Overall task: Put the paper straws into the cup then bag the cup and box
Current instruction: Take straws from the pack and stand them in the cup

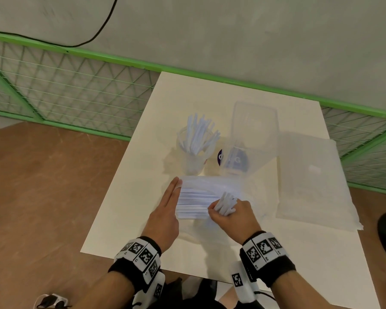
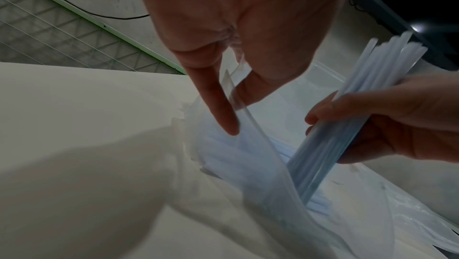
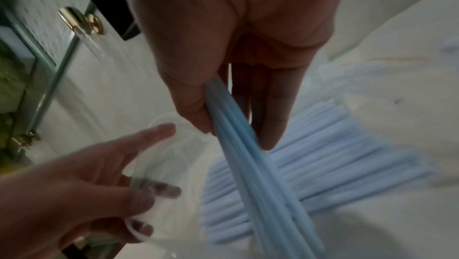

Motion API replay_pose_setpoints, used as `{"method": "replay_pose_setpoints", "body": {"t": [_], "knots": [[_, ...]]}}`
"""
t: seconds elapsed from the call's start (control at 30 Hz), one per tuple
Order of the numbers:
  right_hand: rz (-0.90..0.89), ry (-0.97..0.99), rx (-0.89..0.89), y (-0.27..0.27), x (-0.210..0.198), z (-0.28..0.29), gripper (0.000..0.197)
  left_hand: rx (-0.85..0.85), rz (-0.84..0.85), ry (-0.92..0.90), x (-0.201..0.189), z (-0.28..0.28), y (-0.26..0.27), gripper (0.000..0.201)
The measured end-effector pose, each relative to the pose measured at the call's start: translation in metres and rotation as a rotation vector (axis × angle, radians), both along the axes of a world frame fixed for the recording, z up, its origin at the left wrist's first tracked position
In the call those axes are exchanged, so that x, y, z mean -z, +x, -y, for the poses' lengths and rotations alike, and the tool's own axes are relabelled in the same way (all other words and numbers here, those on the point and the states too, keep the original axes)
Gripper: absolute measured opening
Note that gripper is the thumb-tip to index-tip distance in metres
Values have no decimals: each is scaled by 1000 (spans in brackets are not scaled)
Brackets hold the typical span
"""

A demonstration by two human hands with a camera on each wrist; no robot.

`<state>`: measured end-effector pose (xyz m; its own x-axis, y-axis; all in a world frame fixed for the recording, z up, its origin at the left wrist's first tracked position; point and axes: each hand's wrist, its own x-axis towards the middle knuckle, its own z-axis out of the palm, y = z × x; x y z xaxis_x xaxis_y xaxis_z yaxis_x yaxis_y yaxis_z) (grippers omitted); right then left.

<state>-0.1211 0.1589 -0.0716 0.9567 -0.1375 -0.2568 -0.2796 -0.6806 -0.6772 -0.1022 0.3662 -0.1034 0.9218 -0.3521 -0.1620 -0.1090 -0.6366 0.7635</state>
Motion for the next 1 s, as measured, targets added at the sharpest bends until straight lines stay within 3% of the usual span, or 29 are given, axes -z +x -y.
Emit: {"method": "replay_pose_setpoints", "body": {"t": [0.13, 0.27, 0.33, 0.43, 0.63, 0.73, 0.83, 1.0], "knots": [[62, 183, 89, 15, -34, 7, 18, -5, -11, 2, -5, 1, 2, 98], [287, 482, 150, 52, -124, 19, 7, 8, -30, 16, -5, 1, 2, 96], [399, 495, 121, 73, -164, 22, 5, 13, -41, 24, -6, 1, 2, 95], [461, 460, 141, 107, -188, 18, 4, 21, -51, 15, -9, 1, 2, 95], [277, 220, 22, 159, -149, -4, 14, 32, -44, 30, -9, -1, 4, 96], [163, 102, -29, 169, -124, -12, 43, 36, -52, 52, -10, 0, 4, 96], [293, 21, 14, 173, -118, -9, 63, 33, -56, 51, -11, -1, 5, 96], [461, -57, 16, 168, -113, -9, 55, 36, -56, 30, -11, 0, 5, 96]]}}
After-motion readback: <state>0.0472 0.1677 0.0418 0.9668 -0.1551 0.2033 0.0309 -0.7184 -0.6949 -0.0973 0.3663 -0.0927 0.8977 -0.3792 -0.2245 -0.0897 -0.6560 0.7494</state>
